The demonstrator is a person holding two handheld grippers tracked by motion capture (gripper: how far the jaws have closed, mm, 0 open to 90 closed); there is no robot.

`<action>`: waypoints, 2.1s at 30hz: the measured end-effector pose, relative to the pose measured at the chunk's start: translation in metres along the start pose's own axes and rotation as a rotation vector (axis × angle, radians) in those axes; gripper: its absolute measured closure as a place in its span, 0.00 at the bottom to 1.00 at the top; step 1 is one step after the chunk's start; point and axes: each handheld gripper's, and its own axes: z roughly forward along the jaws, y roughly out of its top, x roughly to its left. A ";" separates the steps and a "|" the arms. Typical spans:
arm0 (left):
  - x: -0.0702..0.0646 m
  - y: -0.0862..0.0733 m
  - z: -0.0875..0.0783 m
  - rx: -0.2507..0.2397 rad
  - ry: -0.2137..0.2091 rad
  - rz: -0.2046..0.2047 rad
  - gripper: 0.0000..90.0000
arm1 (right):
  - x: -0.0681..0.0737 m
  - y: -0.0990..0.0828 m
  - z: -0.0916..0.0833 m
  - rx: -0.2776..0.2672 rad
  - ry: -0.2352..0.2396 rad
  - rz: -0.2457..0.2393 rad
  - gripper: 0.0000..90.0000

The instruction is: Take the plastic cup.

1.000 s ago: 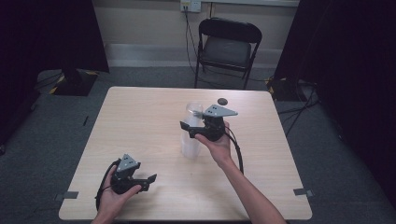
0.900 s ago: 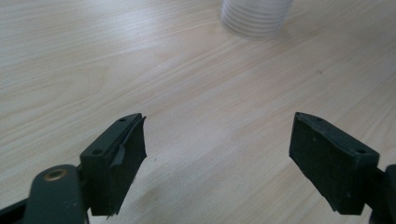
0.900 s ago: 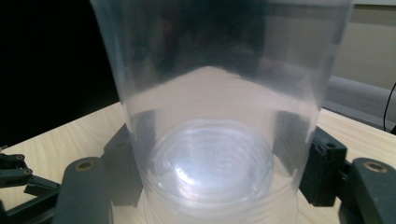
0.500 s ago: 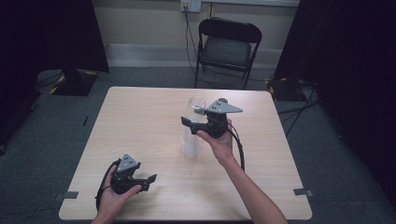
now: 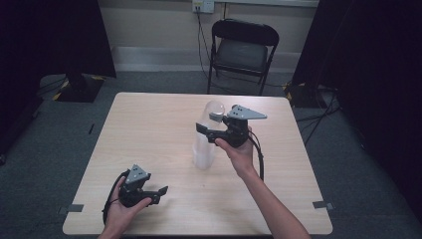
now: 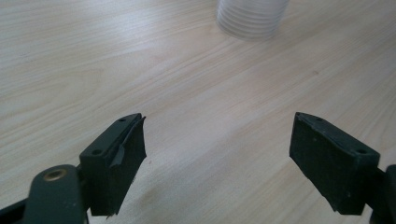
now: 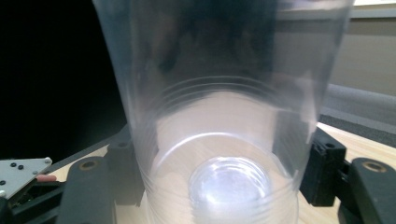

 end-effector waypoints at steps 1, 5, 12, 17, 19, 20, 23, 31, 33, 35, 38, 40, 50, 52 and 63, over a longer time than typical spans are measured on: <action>0.000 0.000 0.000 -0.004 0.001 -0.001 0.20 | -0.001 0.000 -0.002 -0.001 0.005 0.009 0.35; -0.001 0.000 0.000 -0.010 0.004 0.000 0.20 | -0.004 0.003 -0.009 -0.012 0.010 0.033 0.35; -0.004 0.001 -0.003 -0.034 0.009 0.013 0.21 | -0.009 0.005 -0.026 -0.003 -0.010 0.039 0.35; -0.006 0.002 -0.003 -0.033 0.004 0.014 0.21 | -0.009 0.002 -0.038 0.004 -0.021 0.035 0.35; -0.006 0.002 -0.003 -0.033 0.003 0.015 0.21 | -0.010 0.000 -0.043 0.008 -0.027 0.036 0.35; -0.006 0.002 -0.003 -0.038 0.002 0.014 0.21 | -0.011 0.000 -0.045 0.010 -0.031 0.035 0.35; -0.006 0.002 -0.003 -0.042 0.000 0.012 0.21 | -0.011 -0.003 -0.050 0.015 -0.038 0.042 0.35; -0.008 0.002 -0.003 -0.048 0.005 0.020 0.21 | -0.013 -0.013 -0.063 0.027 -0.037 0.069 0.35; -0.009 0.002 -0.003 -0.056 -0.020 0.020 0.19 | -0.013 -0.017 -0.065 0.037 -0.047 0.069 0.36; -0.010 0.003 -0.003 -0.064 -0.048 0.008 0.18 | -0.012 -0.020 -0.067 0.052 -0.049 0.062 0.36; -0.014 0.004 -0.001 -0.065 -0.050 0.030 0.18 | -0.011 -0.028 -0.069 0.058 -0.042 0.075 0.36; -0.015 0.005 0.000 -0.065 -0.047 0.031 0.18 | -0.010 -0.033 -0.071 0.066 -0.036 0.088 0.36; -0.021 0.013 0.005 -0.115 -0.052 0.065 0.18 | -0.010 -0.055 -0.070 0.125 -0.024 0.147 0.36; -0.024 0.015 0.006 -0.121 -0.048 0.071 0.18 | -0.010 -0.059 -0.068 0.135 -0.013 0.160 0.36; -0.040 0.038 0.009 -0.191 -0.038 0.187 0.20 | 0.007 -0.066 -0.063 0.170 0.031 0.166 0.37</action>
